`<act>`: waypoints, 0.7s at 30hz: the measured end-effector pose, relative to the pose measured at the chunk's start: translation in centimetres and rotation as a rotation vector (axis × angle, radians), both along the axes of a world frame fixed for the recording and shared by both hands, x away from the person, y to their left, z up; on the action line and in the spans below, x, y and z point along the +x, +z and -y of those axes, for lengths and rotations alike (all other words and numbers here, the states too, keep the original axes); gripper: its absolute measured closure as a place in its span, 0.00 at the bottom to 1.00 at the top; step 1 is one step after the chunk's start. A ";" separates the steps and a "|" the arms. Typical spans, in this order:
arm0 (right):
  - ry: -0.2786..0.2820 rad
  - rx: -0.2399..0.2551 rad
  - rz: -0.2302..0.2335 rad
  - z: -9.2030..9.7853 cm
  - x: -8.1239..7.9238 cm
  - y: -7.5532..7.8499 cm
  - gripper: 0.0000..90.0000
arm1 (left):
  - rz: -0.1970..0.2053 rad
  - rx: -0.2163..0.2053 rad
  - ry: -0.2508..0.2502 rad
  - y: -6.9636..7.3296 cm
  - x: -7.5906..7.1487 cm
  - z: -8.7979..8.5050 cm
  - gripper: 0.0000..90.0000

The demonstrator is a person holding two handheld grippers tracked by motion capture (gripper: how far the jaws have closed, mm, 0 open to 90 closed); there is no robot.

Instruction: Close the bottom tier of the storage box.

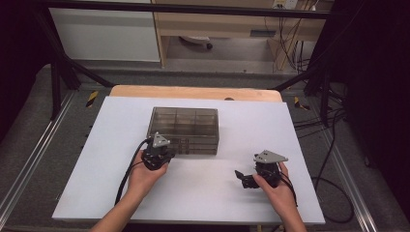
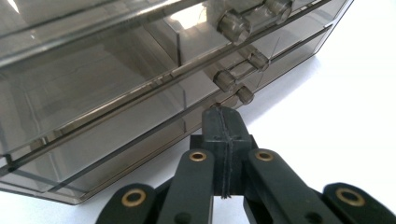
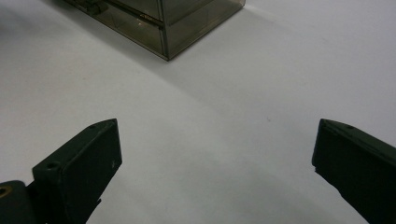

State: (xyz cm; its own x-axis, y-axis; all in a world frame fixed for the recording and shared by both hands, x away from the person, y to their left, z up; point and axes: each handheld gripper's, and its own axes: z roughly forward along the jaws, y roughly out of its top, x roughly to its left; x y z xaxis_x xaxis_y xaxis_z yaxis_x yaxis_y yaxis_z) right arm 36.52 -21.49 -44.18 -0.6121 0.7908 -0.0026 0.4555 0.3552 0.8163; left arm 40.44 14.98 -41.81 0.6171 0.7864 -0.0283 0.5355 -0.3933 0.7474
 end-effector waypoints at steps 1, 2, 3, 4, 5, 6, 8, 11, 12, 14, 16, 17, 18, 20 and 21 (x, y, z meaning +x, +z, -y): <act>0.000 0.000 0.000 0.0 0.0 0.0 0.02 | 0.001 0.000 -0.002 0.0 0.0 0.0 1.00; 0.000 0.001 0.000 0.0 0.0 0.0 0.02 | 0.003 -0.003 0.000 0.1 0.0 0.0 1.00; -0.001 0.001 0.000 0.0 0.0 0.0 0.02 | 0.004 -0.003 -0.001 0.2 0.0 0.0 1.00; 0.000 0.000 0.004 0.1 0.0 0.0 0.02 | 0.006 -0.008 -0.001 0.3 -0.1 0.0 1.00; -0.001 0.000 0.002 0.1 0.0 0.0 0.02 | 0.005 -0.005 -0.001 0.4 -0.1 0.0 1.00; -0.001 -0.001 0.003 0.1 0.0 0.0 0.02 | 0.007 -0.011 -0.001 0.5 -0.2 0.0 1.00; 0.001 0.002 0.002 0.1 0.0 0.0 0.02 | 0.012 -0.012 -0.008 0.7 -0.2 0.0 1.00; -0.004 0.003 -0.001 0.2 -0.1 -0.1 0.02 | 0.019 -0.011 -0.021 1.0 -0.3 0.2 1.00; -0.006 0.005 -0.002 0.3 -0.1 0.0 0.02 | 0.024 -0.012 -0.024 1.1 -0.4 0.2 1.00; -0.010 0.007 0.001 0.4 0.0 -0.1 0.02 | 0.031 -0.016 -0.028 1.3 -0.6 0.2 1.00; -0.008 0.005 0.000 0.4 0.2 -0.1 0.02 | 0.034 -0.022 -0.034 1.6 -0.7 0.2 1.00; -0.011 0.007 -0.006 0.3 0.2 -0.1 0.02 | 0.035 -0.024 -0.035 1.6 -0.8 0.2 1.00; -0.009 0.008 -0.006 0.3 0.2 -0.1 0.02 | 0.037 -0.030 -0.037 1.8 -0.8 0.2 1.00; -0.004 0.005 -0.005 0.2 0.1 -0.2 0.02 | 0.046 -0.038 -0.041 2.2 -0.9 0.3 1.00; -0.002 0.002 -0.007 0.2 0.1 -0.2 0.02 | 0.050 -0.041 -0.040 2.3 -0.9 0.4 0.98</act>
State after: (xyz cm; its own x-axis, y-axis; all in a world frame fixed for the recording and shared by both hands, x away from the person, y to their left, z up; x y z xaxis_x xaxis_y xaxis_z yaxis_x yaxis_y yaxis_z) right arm 36.64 -21.69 -44.42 -0.6102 0.7922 0.0032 0.4620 0.3526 0.8137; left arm 39.55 14.55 -39.48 0.6497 0.7597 -0.0285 0.4814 -0.3821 0.7889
